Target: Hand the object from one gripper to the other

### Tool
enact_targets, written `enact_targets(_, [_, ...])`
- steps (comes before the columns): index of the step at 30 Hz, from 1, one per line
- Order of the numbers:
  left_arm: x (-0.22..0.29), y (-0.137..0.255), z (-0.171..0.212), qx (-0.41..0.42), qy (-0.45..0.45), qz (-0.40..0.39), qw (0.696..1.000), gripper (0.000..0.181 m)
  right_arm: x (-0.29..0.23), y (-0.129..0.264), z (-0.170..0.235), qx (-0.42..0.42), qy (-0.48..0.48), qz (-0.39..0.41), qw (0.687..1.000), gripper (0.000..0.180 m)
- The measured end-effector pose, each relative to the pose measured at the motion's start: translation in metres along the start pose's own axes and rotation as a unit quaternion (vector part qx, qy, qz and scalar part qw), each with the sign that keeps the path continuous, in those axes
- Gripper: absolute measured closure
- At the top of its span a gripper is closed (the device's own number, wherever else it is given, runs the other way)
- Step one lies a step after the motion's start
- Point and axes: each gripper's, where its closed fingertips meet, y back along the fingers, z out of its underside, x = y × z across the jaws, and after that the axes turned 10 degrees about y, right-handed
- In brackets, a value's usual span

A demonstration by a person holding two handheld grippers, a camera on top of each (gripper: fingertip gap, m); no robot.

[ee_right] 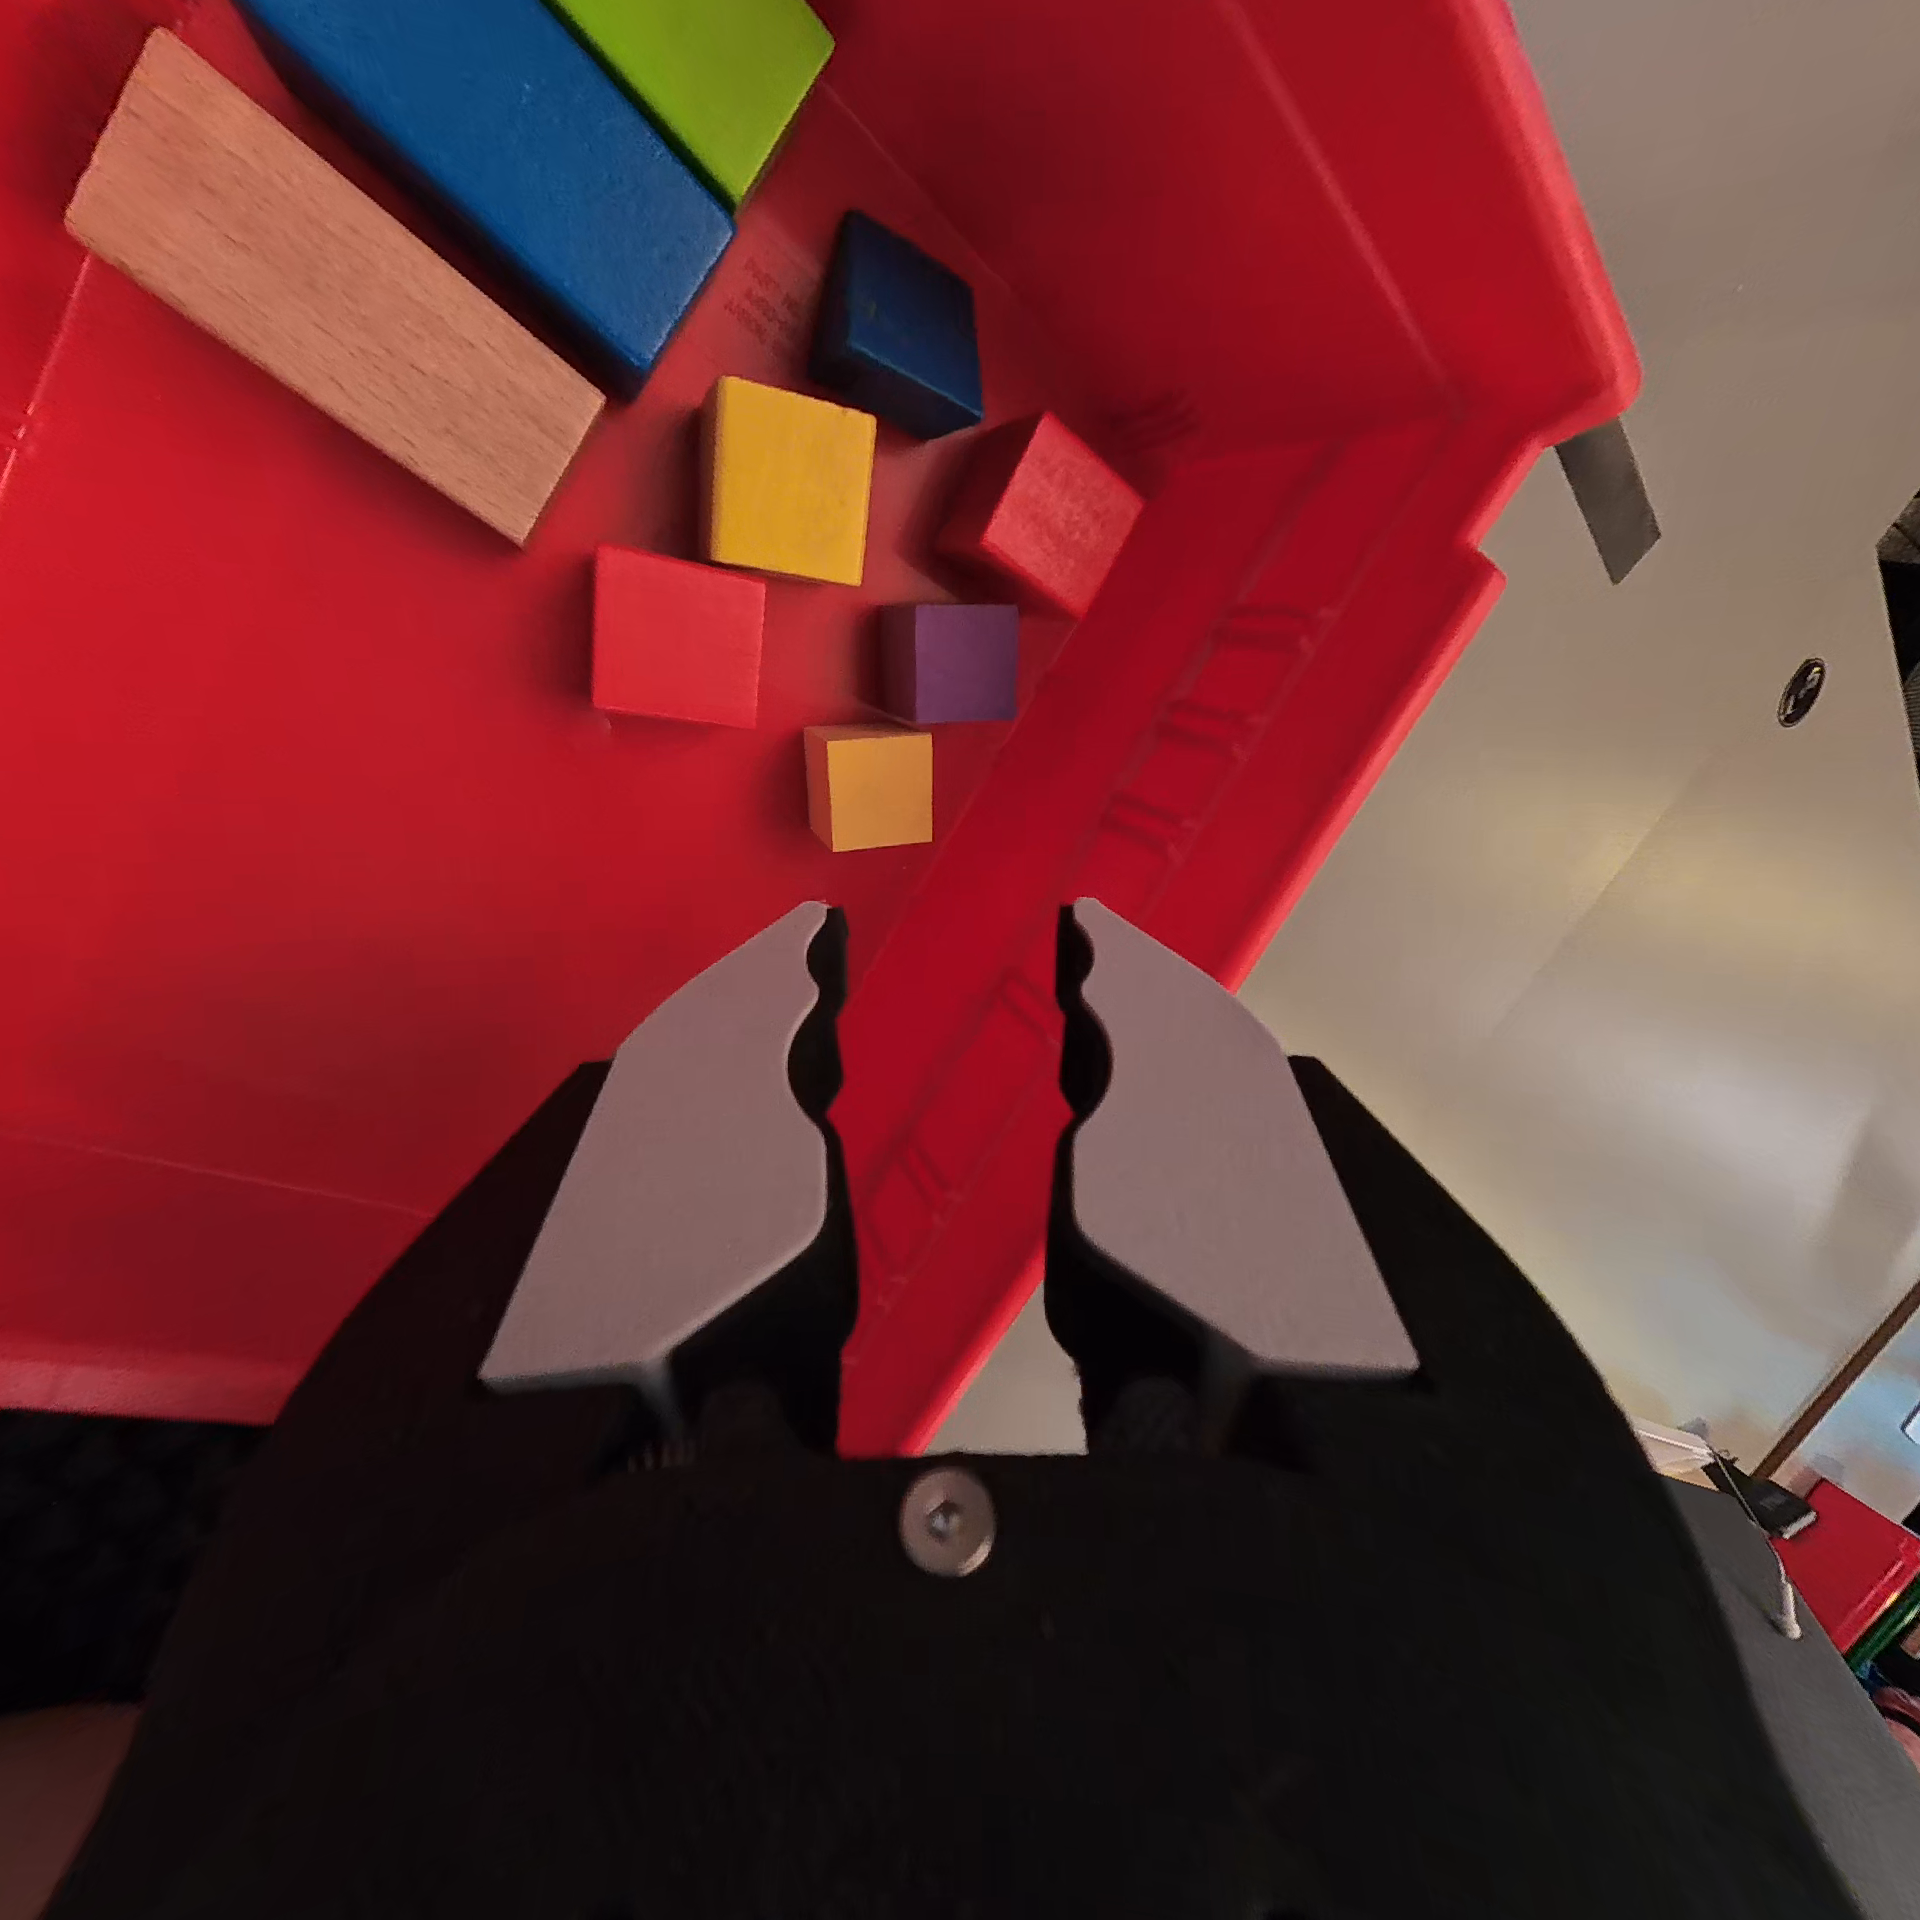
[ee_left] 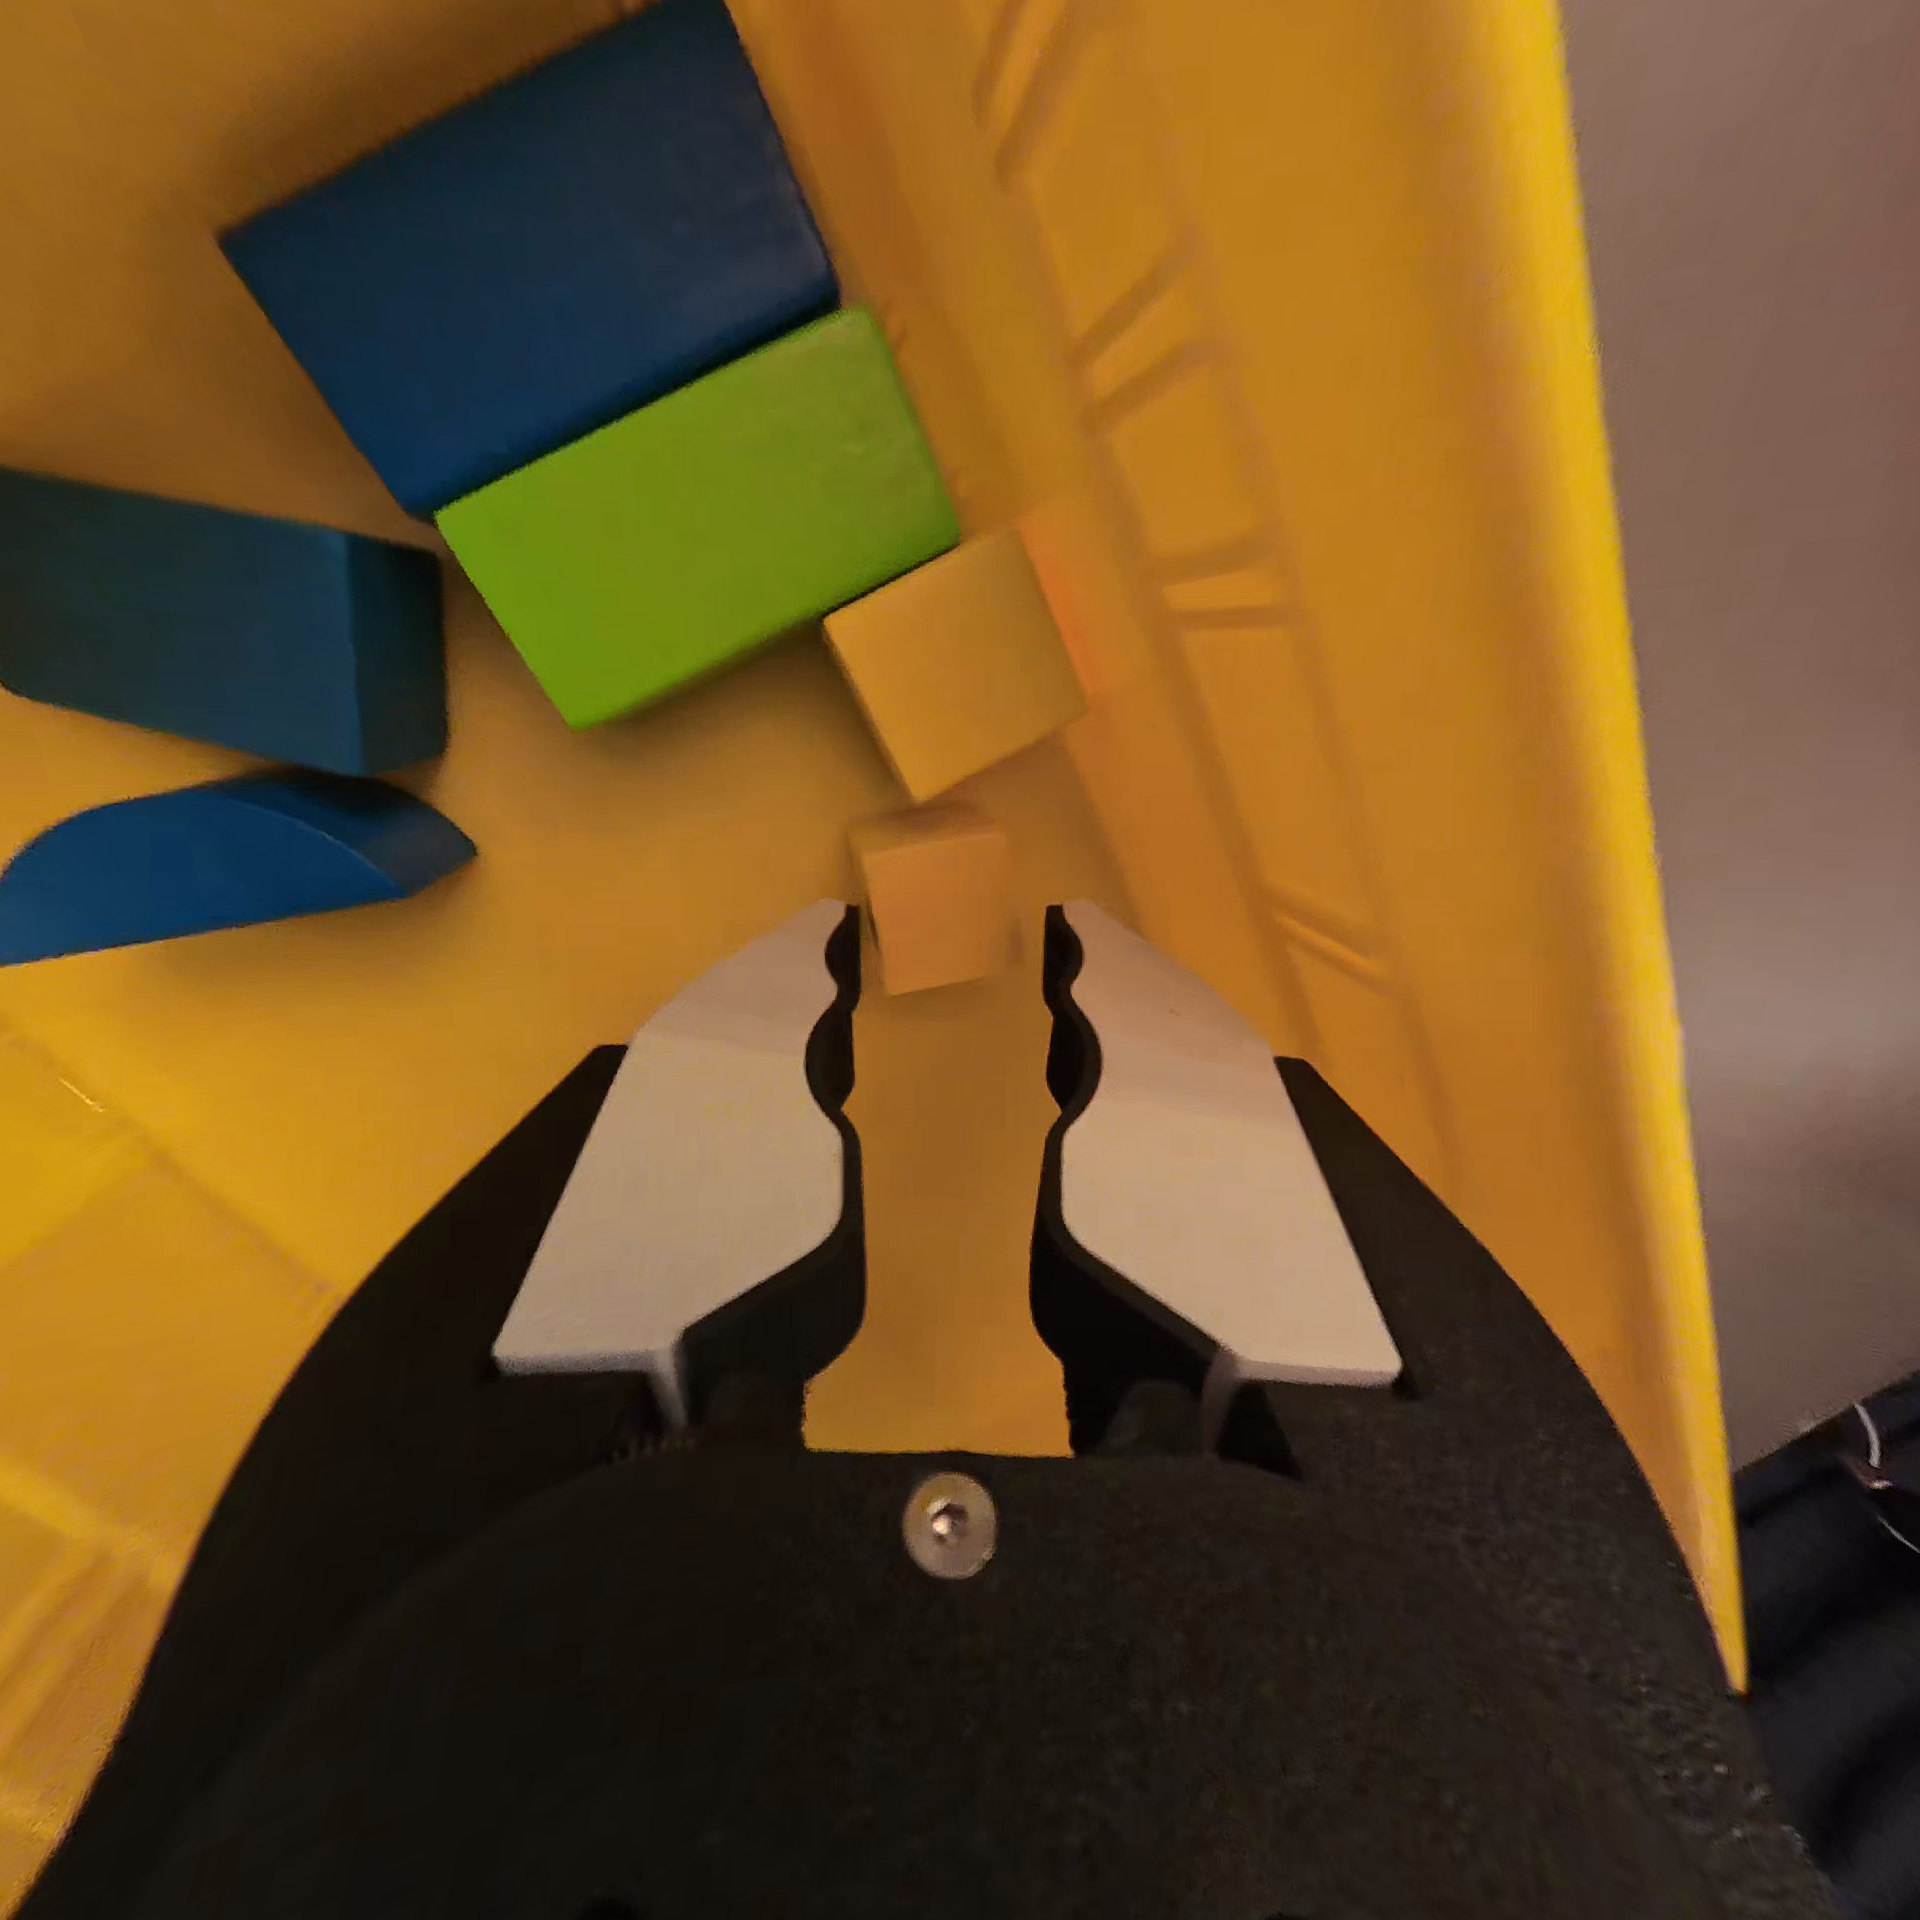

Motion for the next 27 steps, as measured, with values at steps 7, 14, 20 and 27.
enact_targets(7, [-0.003,-0.006,0.004,-0.021,-0.018,-0.033,0.999,0.152,-0.001,-0.001,0.003,-0.005,0.002,-0.002,1.000,0.140])
enact_targets(14, [-0.028,0.024,0.006,0.003,-0.028,-0.083,0.996,0.153,0.005,0.010,0.001,0.006,-0.003,0.019,1.000,0.140])
enact_targets(20, [0.018,0.112,-0.006,0.180,-0.088,0.103,0.974,0.153,0.030,0.081,-0.049,0.138,-0.010,0.160,0.977,0.140])
enact_targets(27, [0.152,0.181,0.078,0.136,-0.353,0.422,0.824,0.153,-0.137,0.204,-0.171,0.510,0.289,0.076,0.807,0.140])
